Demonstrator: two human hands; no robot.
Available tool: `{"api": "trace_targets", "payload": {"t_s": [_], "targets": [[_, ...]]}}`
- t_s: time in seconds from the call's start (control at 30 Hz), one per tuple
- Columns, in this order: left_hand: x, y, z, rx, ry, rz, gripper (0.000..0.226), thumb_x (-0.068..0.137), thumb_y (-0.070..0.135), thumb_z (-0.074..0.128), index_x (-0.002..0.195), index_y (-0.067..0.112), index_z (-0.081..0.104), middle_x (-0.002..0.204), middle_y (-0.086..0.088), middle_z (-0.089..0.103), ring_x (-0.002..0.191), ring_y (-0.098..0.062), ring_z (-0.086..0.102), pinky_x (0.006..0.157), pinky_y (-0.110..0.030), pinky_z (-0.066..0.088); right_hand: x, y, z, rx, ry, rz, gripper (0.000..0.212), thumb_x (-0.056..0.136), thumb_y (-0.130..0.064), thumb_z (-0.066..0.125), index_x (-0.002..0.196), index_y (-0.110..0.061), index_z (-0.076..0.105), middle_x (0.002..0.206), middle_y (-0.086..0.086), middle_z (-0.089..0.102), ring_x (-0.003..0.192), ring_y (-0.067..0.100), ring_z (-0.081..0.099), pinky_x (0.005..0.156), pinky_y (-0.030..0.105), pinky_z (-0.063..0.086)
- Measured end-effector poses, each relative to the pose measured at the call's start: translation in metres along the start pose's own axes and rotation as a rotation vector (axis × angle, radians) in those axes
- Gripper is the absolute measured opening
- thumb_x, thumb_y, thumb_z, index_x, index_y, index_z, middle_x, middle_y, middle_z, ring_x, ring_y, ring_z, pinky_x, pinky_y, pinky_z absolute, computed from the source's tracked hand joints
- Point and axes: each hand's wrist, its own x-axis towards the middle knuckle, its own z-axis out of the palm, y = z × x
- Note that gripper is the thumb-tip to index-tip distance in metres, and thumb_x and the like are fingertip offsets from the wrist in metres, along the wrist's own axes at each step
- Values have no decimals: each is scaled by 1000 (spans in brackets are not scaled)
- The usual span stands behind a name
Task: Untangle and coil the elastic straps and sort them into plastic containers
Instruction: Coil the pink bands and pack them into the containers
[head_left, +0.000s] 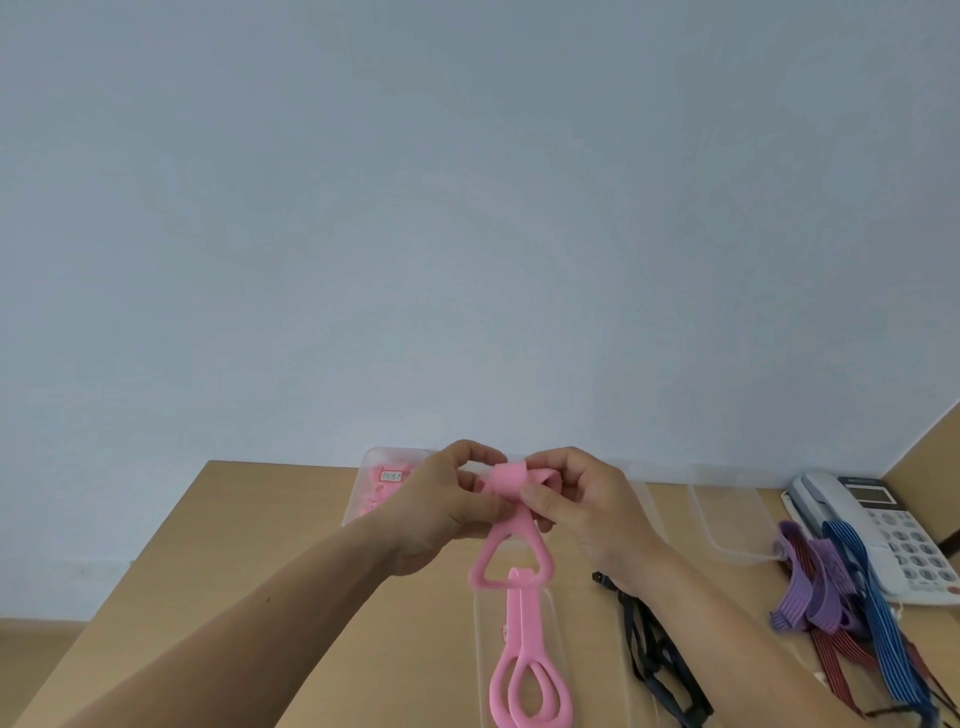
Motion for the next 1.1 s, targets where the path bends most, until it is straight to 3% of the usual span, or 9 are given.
{"api": "trace_targets", "payload": {"t_s": [0.13, 0.37, 0.5, 0.7, 0.8, 0.9, 1.0, 1.1], "targets": [[-2, 4, -2, -31, -73, -55, 44, 82, -6, 72, 120, -7, 49, 101, -28, 70, 71, -33, 66, 68, -38, 58, 1, 0, -1, 10, -16, -45, 20, 87, -6, 70, 104, -17, 69, 91, 5, 73, 74, 18, 69, 67, 27, 55], [-6, 7, 1, -91, -94, -56, 45, 84, 18, 74, 118, -5, 55, 94, -20, 71, 74, -31, 67, 68, -37, 57, -3, 5, 0, -30, -45, -51, 32, 81, -6, 70, 101, -31, 66, 96, 5, 72, 88, 23, 70, 74, 28, 57], [-8, 4, 2, -100, -54, -28, 41, 84, 7, 75, 116, -7, 54, 91, -23, 70, 74, -32, 67, 67, -36, 58, -7, 6, 0, -24, -67, -33, 34, 77, -5, 72, 101, -29, 66, 99, 9, 70, 90, 27, 69, 82, 38, 59], [-7, -5, 3, -69, -64, 98, 32, 82, -1, 73, 110, -1, 58, 95, -22, 70, 79, -35, 69, 72, -36, 58, -8, -3, -2, 71, -21, 96, 40, 77, -33, 74, 110, -14, 63, 97, 8, 69, 76, 21, 71, 67, 25, 55], [-5, -7, 4, 35, -33, 192, 30, 77, 0, 78, 101, 8, 63, 91, -15, 70, 80, -31, 70, 76, -38, 59, -9, -5, -3, 19, -61, 144, 40, 83, -42, 74, 103, -9, 65, 90, 13, 73, 69, 25, 70, 61, 27, 54], [-4, -11, 5, 159, -11, 215, 33, 78, -4, 77, 102, 14, 63, 87, -10, 70, 78, -23, 69, 77, -34, 58, -9, -6, -1, -43, -30, 158, 49, 74, -51, 76, 99, -10, 66, 80, 8, 74, 65, 23, 70, 59, 28, 54], [-4, -12, 5, 176, -5, 176, 37, 76, -3, 77, 105, 15, 61, 85, -10, 71, 78, -21, 70, 76, -30, 57, -7, -4, 0, -42, -2, 112, 29, 80, -32, 80, 98, -13, 69, 80, 6, 74, 67, 21, 71, 61, 26, 55], [-4, -9, 5, 187, -32, 122, 37, 77, -1, 73, 111, 6, 58, 93, -17, 73, 80, -26, 71, 79, -37, 59, -6, -3, 1, 26, 18, 46, 22, 79, -16, 81, 99, -21, 71, 88, 4, 74, 74, 22, 72, 67, 26, 56]]}}
